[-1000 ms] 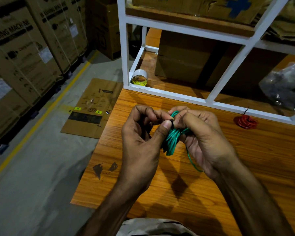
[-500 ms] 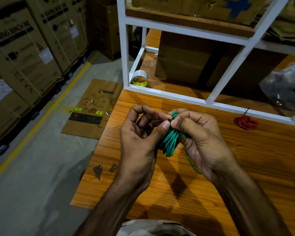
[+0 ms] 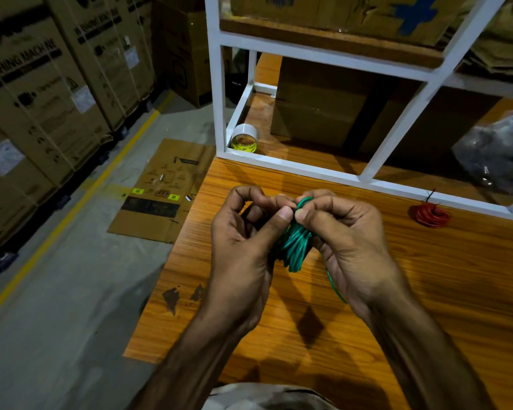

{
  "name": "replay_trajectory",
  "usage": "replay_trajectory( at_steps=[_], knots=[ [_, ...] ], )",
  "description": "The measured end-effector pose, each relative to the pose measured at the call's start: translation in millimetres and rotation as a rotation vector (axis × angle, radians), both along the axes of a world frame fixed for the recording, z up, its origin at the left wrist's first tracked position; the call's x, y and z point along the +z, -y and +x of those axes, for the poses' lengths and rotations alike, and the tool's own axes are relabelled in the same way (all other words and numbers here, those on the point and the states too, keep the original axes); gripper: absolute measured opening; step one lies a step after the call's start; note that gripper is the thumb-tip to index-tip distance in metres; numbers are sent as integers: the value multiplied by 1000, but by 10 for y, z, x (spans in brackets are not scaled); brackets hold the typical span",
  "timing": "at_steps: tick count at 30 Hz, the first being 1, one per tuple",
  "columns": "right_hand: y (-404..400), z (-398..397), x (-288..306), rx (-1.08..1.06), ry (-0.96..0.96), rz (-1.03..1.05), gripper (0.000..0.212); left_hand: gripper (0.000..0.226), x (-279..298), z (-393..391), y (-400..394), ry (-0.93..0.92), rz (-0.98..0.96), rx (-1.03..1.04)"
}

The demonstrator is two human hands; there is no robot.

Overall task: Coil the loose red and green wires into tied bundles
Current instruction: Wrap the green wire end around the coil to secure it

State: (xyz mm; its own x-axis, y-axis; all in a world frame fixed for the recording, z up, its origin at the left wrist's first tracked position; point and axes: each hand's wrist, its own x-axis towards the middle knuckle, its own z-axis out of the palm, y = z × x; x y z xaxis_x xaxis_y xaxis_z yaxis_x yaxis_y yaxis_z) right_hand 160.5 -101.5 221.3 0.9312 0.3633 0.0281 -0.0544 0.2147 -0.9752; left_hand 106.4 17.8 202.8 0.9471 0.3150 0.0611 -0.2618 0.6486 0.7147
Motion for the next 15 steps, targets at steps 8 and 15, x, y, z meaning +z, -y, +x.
replay_trajectory(
  at_steps=[8, 15],
  knots=[
    [43, 19, -10, 17, 48, -19, 10, 24, 5, 19, -34, 6, 54, -32],
    [75, 41, -76, 29, 95, -62, 2, 23, -23, 22, -57, 6, 166, -27]
  ],
)
